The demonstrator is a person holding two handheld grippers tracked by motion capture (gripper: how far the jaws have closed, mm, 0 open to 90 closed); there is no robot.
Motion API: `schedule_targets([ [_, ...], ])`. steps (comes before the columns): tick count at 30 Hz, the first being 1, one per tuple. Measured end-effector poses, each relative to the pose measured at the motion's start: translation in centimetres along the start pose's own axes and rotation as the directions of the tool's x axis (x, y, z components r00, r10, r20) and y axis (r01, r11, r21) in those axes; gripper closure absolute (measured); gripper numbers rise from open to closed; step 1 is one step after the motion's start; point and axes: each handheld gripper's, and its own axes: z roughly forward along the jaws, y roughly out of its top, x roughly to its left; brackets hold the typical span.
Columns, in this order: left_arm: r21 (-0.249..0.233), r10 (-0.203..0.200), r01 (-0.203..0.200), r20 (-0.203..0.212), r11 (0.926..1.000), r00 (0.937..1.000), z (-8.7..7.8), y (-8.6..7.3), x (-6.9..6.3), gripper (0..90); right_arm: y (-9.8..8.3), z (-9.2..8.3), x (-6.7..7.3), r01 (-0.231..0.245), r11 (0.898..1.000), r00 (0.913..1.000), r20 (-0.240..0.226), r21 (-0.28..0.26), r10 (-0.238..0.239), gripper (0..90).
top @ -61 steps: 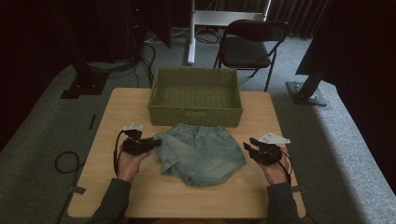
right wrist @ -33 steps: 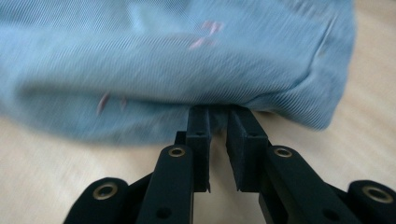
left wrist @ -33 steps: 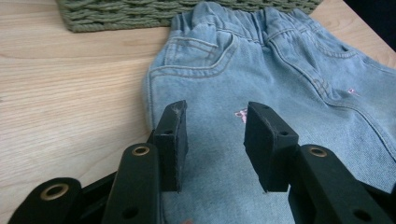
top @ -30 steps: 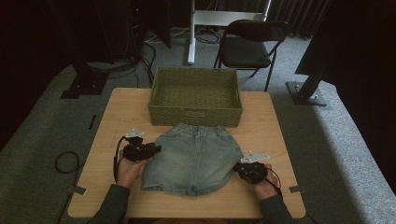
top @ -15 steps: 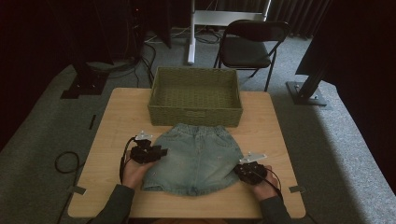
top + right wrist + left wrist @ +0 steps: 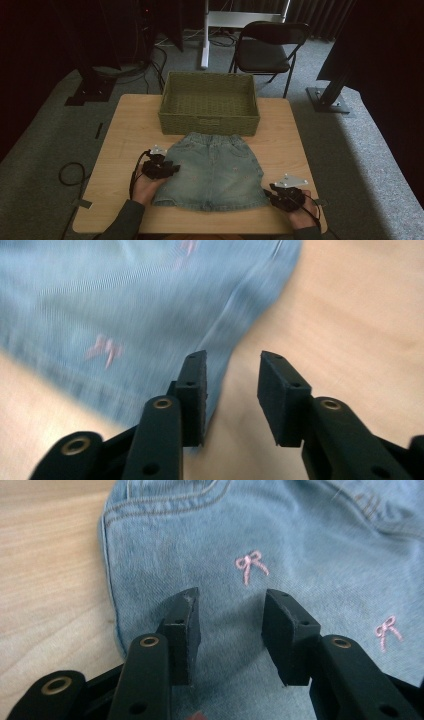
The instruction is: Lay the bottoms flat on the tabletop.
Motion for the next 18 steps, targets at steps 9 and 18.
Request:
schedule_targets([
  [9, -0.002, 0.006, -0.006, -0.023, 1.0, 0.9997, 0.2, -0.7, 0.1, 63.7, 4.7, 3.3, -1.7, 0.013, 0.99, 0.9999, 0.0, -0.141, -0.013, 63.0],
  [18, -0.004, -0.006, 0.006, -0.037, 1.0, 0.9993, -0.8, -1.8, 0.1, 67.4, 5.0, 6.3, -2.3, 0.011, 0.994, 0.9999, -0.008, -0.11, -0.012, 63.4],
])
